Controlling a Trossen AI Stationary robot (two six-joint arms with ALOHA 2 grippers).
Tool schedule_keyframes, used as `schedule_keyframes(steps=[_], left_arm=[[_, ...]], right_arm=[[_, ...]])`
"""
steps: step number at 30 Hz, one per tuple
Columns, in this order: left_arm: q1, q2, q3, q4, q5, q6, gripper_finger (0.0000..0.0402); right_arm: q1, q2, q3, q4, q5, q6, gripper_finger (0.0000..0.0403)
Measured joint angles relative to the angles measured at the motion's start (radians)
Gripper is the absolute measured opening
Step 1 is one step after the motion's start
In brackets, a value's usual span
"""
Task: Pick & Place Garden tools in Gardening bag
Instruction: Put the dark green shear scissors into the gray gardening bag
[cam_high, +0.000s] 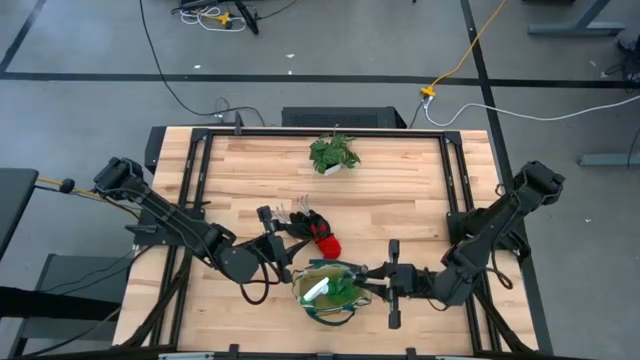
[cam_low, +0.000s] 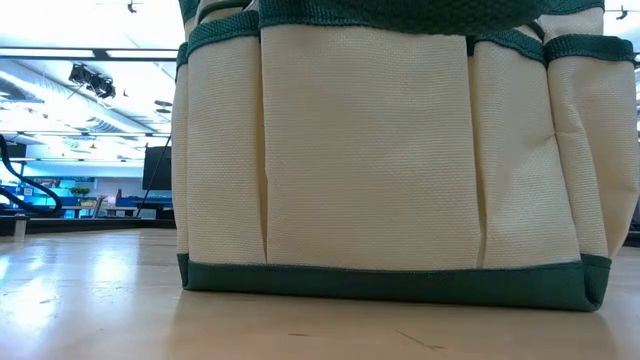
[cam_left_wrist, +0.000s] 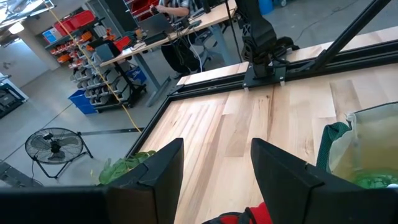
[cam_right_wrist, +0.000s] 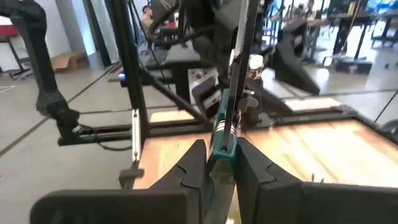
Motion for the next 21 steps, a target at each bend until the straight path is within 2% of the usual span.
schedule_keyframes(steps=[10,17,21], left_arm=[[0.000,0.000,0.000,0.000,0.000,0.000,0.0193],[0.000,0.000,0.000,0.000,0.002,0.001,0.0193],[0.000,0.000,0.000,0.000,0.003,0.001,0.0193]], right_arm=[[-0.016,0.000,0.000,-0.222,-0.047,0.147,0.0043],[-0.052,0.012,0.000,-0.257,-0.122,0.164,0.0043],[-0.083,0.041,0.000,-0.260,-0.199,0.168,0.0043]])
